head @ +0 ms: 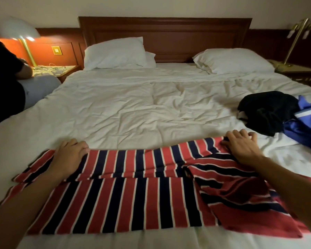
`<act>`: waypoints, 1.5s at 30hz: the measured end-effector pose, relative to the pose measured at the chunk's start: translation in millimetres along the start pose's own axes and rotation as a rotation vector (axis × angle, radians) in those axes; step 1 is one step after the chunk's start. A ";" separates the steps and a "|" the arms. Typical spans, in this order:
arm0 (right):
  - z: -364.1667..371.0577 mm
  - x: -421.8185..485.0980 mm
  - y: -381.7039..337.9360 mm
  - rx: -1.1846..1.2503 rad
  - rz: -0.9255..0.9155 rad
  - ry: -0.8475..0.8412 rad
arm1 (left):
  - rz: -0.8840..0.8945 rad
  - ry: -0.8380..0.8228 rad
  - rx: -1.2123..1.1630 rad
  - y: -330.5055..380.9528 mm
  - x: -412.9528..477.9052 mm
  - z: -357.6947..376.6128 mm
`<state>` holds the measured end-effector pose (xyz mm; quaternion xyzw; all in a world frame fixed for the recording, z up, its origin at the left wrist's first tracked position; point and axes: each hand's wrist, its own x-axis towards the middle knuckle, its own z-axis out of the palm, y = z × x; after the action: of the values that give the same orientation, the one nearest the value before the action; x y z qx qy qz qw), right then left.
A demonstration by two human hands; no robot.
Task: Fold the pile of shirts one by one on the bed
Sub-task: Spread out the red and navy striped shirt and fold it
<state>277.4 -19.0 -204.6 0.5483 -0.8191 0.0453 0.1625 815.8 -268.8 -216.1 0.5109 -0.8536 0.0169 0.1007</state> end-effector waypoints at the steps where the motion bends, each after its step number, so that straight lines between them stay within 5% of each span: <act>1: 0.7 -1.6 5.0 0.012 0.044 -0.011 | -0.008 0.020 0.003 -2.1 3.0 1.7; 10: 3.9 2.9 12.5 0.043 0.092 -0.245 | -0.012 0.002 -0.404 -24.5 -11.8 -10.5; 16: 2.1 -9.7 1.3 0.083 0.126 -0.128 | -0.070 0.080 -0.094 -26.5 -11.5 -17.8; 19: -27.0 -21.3 -29.7 0.275 -0.006 -0.087 | 0.018 0.063 -0.204 -2.2 -20.1 -17.3; 23: -88.8 -70.3 -63.4 0.788 -0.199 -0.491 | 0.211 -0.118 -0.363 36.3 -39.7 -20.6; 26: -105.1 -112.5 -66.3 0.612 -0.367 -0.605 | 0.182 -0.354 -0.226 57.9 -56.0 -16.8; 40: -132.3 -163.1 -52.4 0.439 -0.440 -0.088 | 0.050 -0.332 -0.081 75.9 -90.6 -16.3; 45: -146.0 -169.2 -62.4 0.360 -0.578 -0.106 | 0.055 -0.341 -0.075 72.3 -87.3 -13.5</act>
<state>424.5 142.7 -126.8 0.7792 -0.6160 0.1127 0.0262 794.6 -156.7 -214.0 0.4786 -0.8720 -0.0993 -0.0273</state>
